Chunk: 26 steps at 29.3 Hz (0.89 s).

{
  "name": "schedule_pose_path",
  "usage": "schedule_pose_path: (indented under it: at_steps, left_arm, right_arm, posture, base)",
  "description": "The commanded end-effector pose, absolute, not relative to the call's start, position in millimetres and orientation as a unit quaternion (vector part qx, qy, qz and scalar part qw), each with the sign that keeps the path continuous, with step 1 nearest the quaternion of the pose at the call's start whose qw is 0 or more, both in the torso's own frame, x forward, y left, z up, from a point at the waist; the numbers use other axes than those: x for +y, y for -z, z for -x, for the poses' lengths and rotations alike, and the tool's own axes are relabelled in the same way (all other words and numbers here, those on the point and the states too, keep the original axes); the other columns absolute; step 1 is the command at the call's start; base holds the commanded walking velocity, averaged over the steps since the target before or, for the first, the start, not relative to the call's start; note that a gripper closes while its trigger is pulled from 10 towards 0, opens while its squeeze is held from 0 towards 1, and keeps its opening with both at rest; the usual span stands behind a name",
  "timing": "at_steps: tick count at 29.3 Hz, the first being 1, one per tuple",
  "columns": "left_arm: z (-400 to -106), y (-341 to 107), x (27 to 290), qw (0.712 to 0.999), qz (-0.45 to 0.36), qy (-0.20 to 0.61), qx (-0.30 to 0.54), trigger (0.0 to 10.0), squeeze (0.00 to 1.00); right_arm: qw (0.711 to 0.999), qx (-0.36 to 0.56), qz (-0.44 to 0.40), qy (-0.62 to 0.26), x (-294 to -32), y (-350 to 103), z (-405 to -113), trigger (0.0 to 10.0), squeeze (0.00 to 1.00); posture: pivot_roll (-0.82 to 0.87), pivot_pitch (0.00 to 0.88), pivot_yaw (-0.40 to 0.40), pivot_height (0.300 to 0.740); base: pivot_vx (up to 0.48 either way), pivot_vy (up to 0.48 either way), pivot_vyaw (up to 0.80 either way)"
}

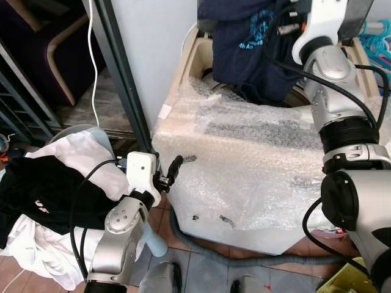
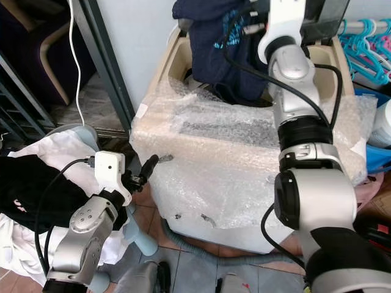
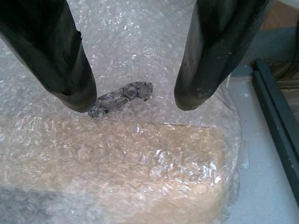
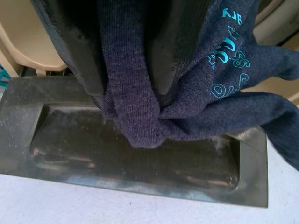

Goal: Clothes washing

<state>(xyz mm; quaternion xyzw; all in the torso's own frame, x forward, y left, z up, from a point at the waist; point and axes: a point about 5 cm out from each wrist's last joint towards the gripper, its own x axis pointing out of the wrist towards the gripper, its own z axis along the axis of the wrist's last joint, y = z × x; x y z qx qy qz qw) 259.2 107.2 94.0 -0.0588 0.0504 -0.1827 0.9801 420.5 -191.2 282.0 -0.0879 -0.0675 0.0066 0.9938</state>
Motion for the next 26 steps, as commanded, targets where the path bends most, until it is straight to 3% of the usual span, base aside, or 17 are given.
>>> schedule_pose_path:
  at_steps: [1,5,12,15,18,21,26]
  left_arm:
    - [-259,-95,108,0.981,0.052,0.181,0.051,10.0,0.00]
    - [-260,-94,108,0.982,0.053,0.175,0.054,10.0,0.00]
    - [-260,-92,110,0.982,0.055,0.172,0.064,10.0,0.00]
    - [-261,-92,109,0.983,0.050,0.168,0.064,10.0,0.00]
    - [-261,-91,111,0.984,0.049,0.158,0.065,10.0,0.00]
    - [-260,-90,115,0.987,0.045,0.140,0.070,10.0,0.00]
    - [-260,-88,117,0.987,0.046,0.135,0.078,10.0,0.00]
  right_arm:
    - [0.991,-0.057,0.117,-0.021,-184,-290,-423,10.0,1.00]
    - [0.987,-0.041,0.151,-0.042,-188,-281,-422,10.0,1.00]
    - [0.984,-0.061,0.141,-0.090,-194,-278,-418,10.0,1.00]
    - [0.975,-0.162,0.097,-0.122,-189,-299,-410,10.0,1.00]
    - [0.964,-0.200,0.069,-0.160,-182,-299,-400,10.0,1.00]
    - [0.957,-0.204,0.072,-0.194,-165,-259,-370,10.0,1.00]
    - [0.969,-0.158,0.032,-0.189,-146,-198,-330,10.0,1.00]
  posture:
    - [-0.02,0.072,0.041,0.740]
    - [-0.01,0.069,0.035,0.740]
    - [-0.03,0.069,0.045,0.740]
    - [-0.03,0.070,0.044,0.740]
    - [-0.03,0.071,0.040,0.740]
    - [-0.03,0.074,0.038,0.740]
    - [-0.04,0.079,0.047,0.740]
  base:
    - [0.000,0.000,0.00]
    - [0.000,0.000,0.00]
    - [0.000,0.000,0.00]
    - [0.000,0.000,0.00]
    - [0.000,0.000,0.00]
    - [0.000,0.000,0.00]
    - [0.000,0.000,0.00]
